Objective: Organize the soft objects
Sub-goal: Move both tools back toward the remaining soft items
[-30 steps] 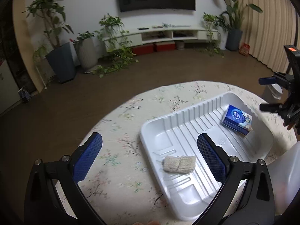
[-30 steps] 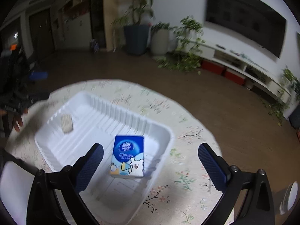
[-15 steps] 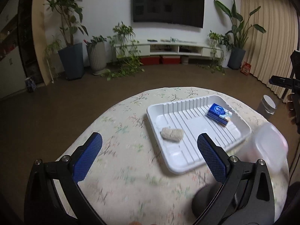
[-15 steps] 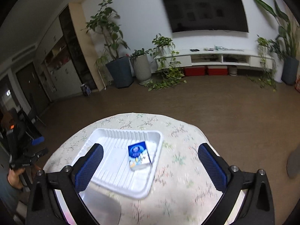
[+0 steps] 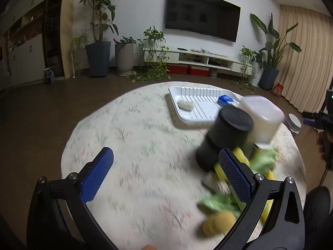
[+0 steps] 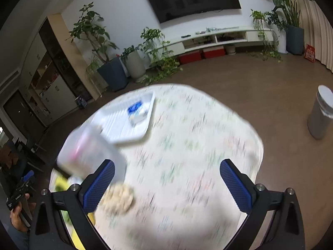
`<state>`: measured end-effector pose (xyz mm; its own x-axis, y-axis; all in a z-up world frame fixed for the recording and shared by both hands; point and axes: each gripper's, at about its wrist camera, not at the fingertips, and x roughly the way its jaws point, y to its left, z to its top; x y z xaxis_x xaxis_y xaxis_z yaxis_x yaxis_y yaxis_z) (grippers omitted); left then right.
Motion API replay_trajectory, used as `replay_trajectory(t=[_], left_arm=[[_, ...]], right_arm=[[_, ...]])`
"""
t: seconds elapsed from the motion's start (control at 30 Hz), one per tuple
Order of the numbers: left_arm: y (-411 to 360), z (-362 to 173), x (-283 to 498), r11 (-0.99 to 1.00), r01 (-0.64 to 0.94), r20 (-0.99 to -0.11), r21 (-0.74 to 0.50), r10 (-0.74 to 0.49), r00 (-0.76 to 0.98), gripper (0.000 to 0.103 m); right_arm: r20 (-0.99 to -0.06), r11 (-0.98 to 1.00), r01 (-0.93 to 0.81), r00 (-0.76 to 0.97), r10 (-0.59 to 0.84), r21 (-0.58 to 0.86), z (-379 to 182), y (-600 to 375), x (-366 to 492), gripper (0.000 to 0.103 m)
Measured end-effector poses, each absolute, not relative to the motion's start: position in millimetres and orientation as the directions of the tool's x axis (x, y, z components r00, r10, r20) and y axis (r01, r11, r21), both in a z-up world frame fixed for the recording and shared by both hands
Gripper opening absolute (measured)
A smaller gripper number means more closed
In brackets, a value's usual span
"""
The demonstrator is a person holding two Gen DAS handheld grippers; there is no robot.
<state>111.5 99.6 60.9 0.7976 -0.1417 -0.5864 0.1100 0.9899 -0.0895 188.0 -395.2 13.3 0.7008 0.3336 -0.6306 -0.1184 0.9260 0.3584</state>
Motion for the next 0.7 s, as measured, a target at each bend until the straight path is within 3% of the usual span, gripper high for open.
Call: replay_trajectory(t=[0.37, 0.7], left_arm=[[46.0, 29.6, 32.7, 0.964, 0.209, -0.613, -0.162, -0.264, 0.745, 0.103], [33.3, 6.1, 23.5, 0.976, 0.162, -0.698, -0.145, -0.217, 0.682, 0.103]], right_arm=[[-0.657, 0.906, -0.268, 0.625, 0.421, 0.326, -20.2, -299.9, 85.0, 0.103], [-0.706, 0.893, -0.384, 0.564, 0.428, 0.235, -41.5, -216.8, 46.5, 0.103]])
